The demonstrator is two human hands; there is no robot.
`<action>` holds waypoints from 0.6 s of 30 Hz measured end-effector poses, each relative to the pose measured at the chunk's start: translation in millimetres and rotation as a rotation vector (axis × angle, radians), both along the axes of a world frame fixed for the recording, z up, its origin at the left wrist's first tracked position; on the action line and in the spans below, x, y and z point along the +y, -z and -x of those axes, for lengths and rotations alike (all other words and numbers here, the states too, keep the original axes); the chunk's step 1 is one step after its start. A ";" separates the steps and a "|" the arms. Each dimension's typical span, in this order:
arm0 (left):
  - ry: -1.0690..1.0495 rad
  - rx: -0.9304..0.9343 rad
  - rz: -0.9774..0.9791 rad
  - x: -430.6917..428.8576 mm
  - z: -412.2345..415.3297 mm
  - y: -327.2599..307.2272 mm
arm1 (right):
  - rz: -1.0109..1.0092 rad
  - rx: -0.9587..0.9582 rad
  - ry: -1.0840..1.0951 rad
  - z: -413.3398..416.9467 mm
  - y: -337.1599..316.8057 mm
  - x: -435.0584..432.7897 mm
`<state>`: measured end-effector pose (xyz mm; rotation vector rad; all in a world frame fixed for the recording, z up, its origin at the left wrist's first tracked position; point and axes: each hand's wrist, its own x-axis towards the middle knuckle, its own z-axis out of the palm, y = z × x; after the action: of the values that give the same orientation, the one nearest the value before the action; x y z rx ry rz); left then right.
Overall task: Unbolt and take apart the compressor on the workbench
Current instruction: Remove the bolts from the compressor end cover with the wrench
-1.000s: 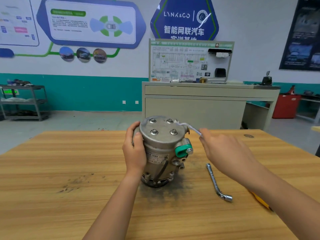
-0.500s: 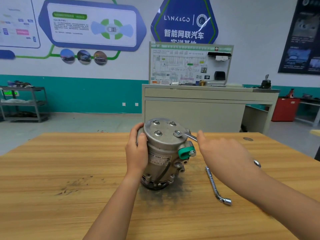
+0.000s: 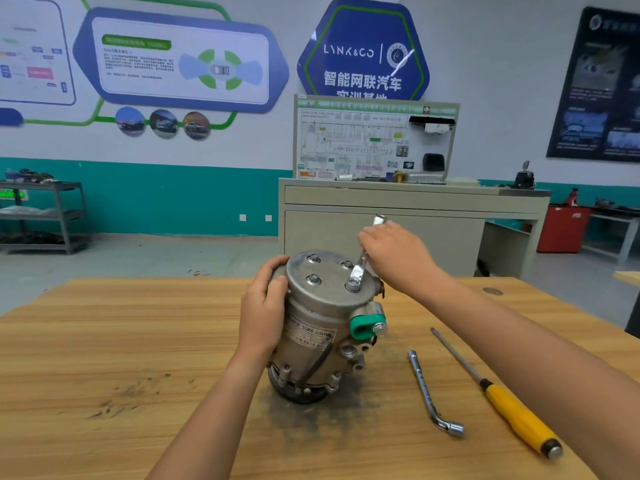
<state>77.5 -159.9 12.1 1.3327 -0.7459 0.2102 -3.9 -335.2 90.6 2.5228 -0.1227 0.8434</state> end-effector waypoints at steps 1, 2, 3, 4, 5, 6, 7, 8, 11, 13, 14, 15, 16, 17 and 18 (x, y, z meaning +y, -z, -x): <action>-0.003 0.008 0.006 -1.8 0.6 -0.1 | -0.037 -0.005 0.033 -3.0 -4.1 -0.2; -0.010 0.009 0.011 -3.2 1.5 -0.2 | -0.126 -0.074 0.067 -1.8 -7.3 -1.1; -0.017 0.014 0.020 -4.0 2.4 0.0 | -0.214 -0.171 0.094 3.7 -10.2 -2.4; -0.021 0.025 0.037 -4.0 3.2 0.2 | -0.326 -0.255 0.093 12.6 -12.0 -2.0; -0.025 0.037 0.058 -3.6 3.8 0.6 | -0.416 -0.313 0.053 22.9 -12.7 -0.2; -0.029 0.042 0.077 -2.7 4.4 0.9 | -0.446 -0.325 0.010 34.1 -12.0 2.7; -0.033 0.043 0.091 -1.5 5.0 1.4 | -0.432 -0.307 -0.027 46.1 -10.4 7.7; -0.035 0.046 0.100 -0.2 5.6 2.2 | -0.374 -0.274 -0.050 59.6 -7.2 15.1; -0.057 0.044 0.111 2.7 7.3 5.1 | -0.246 -0.096 0.044 99.3 7.9 40.6; -0.076 0.043 0.114 3.1 8.8 6.4 | -0.227 0.012 0.159 114.2 15.5 50.8; -0.081 0.047 0.116 2.9 9.5 7.0 | -0.213 0.041 0.190 117.3 17.5 53.5; -0.086 0.051 0.117 2.7 10.1 7.5 | -0.205 0.066 0.218 118.3 18.1 55.5; -0.093 0.053 0.118 2.4 10.5 8.0 | -0.202 0.087 0.259 117.4 17.7 57.1; -0.102 0.054 0.121 1.9 10.8 8.9 | -0.205 0.102 0.300 115.6 16.8 58.3; -0.112 0.053 0.124 1.2 11.0 9.8 | -0.210 0.121 0.333 113.8 16.5 58.7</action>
<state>66.5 -158.7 2.2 1.2586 -0.6050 0.3047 -117.7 -276.4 74.1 2.6337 -0.6012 0.5675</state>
